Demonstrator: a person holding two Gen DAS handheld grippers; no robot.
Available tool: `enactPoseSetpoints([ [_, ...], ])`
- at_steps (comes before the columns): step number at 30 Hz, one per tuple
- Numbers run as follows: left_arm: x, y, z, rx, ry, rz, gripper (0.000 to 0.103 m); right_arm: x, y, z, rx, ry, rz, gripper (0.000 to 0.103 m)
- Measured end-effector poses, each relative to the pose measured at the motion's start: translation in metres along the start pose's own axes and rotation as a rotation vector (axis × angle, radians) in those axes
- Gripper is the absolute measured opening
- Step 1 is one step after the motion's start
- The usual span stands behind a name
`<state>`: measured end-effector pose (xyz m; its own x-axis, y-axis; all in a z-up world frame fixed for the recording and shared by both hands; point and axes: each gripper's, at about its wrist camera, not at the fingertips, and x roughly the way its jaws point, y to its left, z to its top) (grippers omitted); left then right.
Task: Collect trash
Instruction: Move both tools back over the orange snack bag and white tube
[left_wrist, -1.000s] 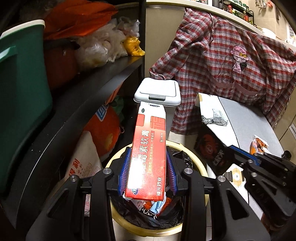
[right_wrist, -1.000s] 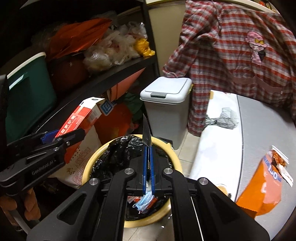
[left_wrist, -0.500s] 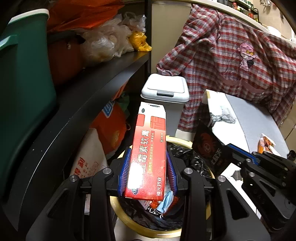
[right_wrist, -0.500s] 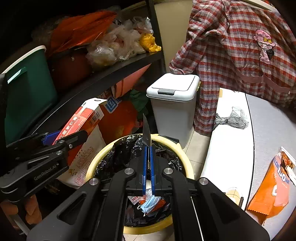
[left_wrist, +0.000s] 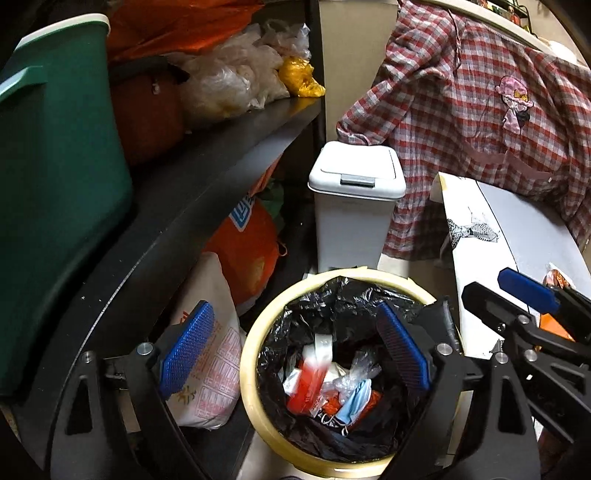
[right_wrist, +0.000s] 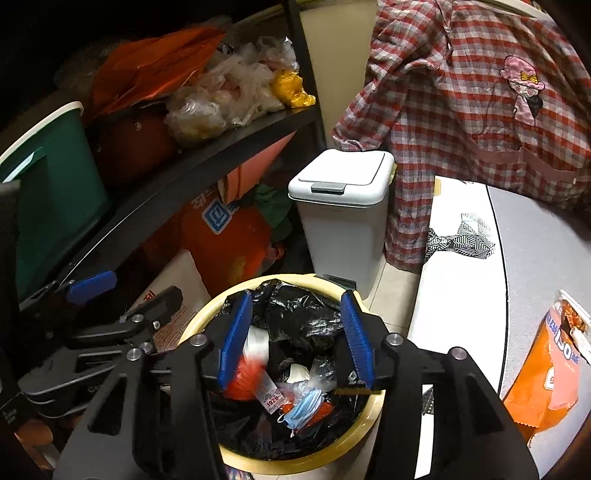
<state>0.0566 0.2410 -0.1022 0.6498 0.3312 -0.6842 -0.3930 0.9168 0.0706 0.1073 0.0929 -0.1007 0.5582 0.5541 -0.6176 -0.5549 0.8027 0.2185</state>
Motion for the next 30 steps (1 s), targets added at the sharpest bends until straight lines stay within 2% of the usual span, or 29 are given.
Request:
enactPoseSetpoints([
  [10, -0.006, -0.003, 0.003, -0.013, -0.015, -0.007, 0.087, -0.014, -0.007, -0.003, 0.001, -0.005, -0.026, 0.061],
  [17, -0.011, -0.015, 0.006, -0.034, -0.043, -0.041, 0.087, -0.049, -0.026, -0.008, -0.015, -0.027, -0.081, 0.064],
  [24, -0.022, -0.056, 0.01, -0.021, -0.094, -0.107, 0.087, -0.093, -0.066, -0.02, 0.017, -0.063, -0.168, 0.064],
  [30, -0.033, -0.11, 0.011, 0.035, -0.14, -0.169, 0.087, -0.128, -0.11, -0.031, 0.069, -0.085, -0.255, 0.064],
])
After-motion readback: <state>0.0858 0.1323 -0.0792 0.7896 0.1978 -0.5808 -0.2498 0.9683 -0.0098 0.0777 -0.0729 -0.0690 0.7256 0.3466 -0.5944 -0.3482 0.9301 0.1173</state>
